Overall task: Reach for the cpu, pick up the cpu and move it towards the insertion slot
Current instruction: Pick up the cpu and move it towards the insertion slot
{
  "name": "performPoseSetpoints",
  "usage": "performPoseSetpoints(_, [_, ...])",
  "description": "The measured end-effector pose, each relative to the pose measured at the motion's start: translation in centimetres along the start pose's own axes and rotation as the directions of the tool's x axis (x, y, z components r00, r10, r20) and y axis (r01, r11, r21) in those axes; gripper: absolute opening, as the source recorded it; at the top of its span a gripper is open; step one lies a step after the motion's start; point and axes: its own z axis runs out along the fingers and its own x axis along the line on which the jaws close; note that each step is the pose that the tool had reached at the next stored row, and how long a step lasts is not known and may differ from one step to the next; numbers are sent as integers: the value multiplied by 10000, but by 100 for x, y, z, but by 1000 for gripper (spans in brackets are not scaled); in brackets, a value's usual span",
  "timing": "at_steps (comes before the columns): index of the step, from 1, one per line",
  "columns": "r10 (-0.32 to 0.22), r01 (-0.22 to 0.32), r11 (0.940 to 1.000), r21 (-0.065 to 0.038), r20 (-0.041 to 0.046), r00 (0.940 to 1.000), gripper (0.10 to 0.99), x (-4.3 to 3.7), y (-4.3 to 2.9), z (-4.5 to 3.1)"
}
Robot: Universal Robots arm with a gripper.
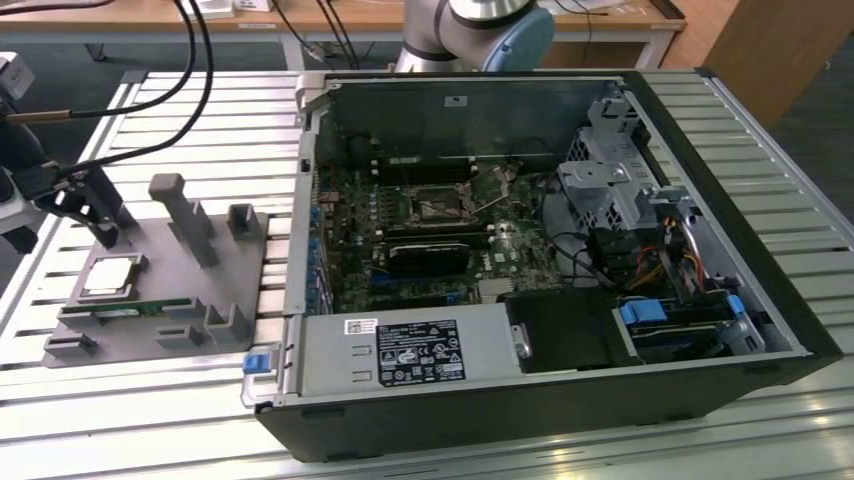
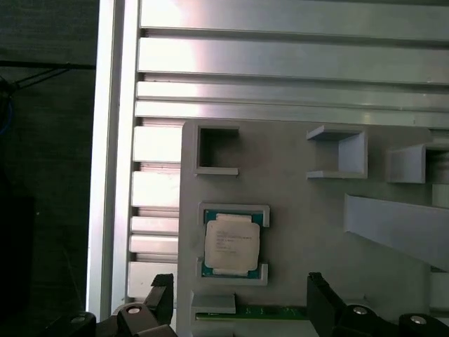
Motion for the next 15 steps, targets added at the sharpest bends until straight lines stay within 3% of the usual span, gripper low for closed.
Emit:
performPoseSetpoints(7, [-1,1,10000,0,1,10000,839,17,-1,55])
performPoseSetpoints(15, [-1,1,10000,0,1,10000,839,21,-5,171])
